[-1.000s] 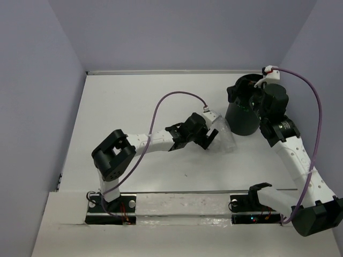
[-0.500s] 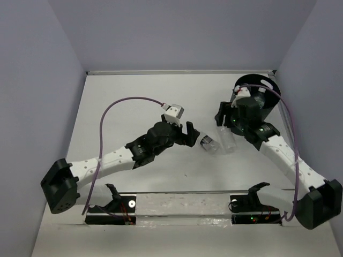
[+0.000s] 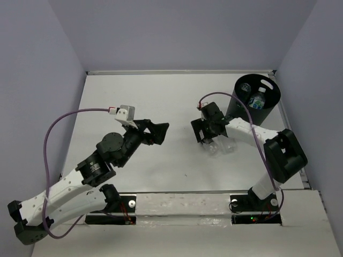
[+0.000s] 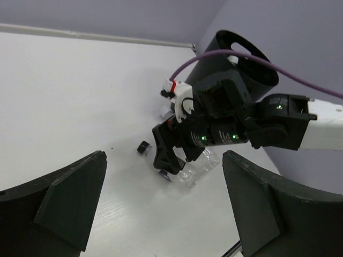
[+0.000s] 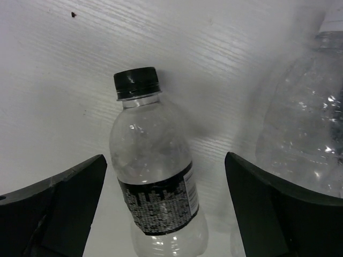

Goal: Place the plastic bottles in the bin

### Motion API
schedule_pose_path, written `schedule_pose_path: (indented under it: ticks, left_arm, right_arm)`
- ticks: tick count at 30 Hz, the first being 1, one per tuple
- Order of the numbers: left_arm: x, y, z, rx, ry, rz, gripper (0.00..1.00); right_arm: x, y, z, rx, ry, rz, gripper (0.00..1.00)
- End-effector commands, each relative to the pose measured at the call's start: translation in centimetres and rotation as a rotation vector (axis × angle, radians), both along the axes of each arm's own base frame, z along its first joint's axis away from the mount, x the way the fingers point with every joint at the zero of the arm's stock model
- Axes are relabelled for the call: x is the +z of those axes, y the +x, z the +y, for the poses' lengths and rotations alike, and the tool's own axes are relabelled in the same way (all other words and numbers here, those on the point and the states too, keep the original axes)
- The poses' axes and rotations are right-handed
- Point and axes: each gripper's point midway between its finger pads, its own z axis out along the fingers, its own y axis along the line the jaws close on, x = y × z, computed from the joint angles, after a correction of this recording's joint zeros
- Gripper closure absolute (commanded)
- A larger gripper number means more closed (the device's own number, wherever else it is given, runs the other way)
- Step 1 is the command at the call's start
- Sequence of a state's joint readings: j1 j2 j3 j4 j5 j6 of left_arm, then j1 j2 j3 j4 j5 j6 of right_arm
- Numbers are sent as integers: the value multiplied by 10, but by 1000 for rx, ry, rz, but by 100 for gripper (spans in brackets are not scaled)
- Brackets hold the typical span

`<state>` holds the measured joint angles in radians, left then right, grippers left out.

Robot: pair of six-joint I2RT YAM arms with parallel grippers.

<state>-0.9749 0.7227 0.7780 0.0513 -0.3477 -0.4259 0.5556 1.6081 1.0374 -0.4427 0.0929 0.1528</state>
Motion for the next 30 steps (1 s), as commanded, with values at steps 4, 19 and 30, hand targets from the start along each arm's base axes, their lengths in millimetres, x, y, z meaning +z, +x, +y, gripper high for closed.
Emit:
schedule_pose_path:
  ticks: [4,19,30]
  left_arm:
    - [29,-9,59,147,-6,-38,1]
    - [27,-19,87,175,43,-97,1]
    - [26,-25,87,144,47,-117,1]
  right_arm:
    - [-28,-19,39,116,-29,77,19]
    - [332,95,-67,-389,135,-857,63]
    - [342,115,-228,-810,-35,-1042,63]
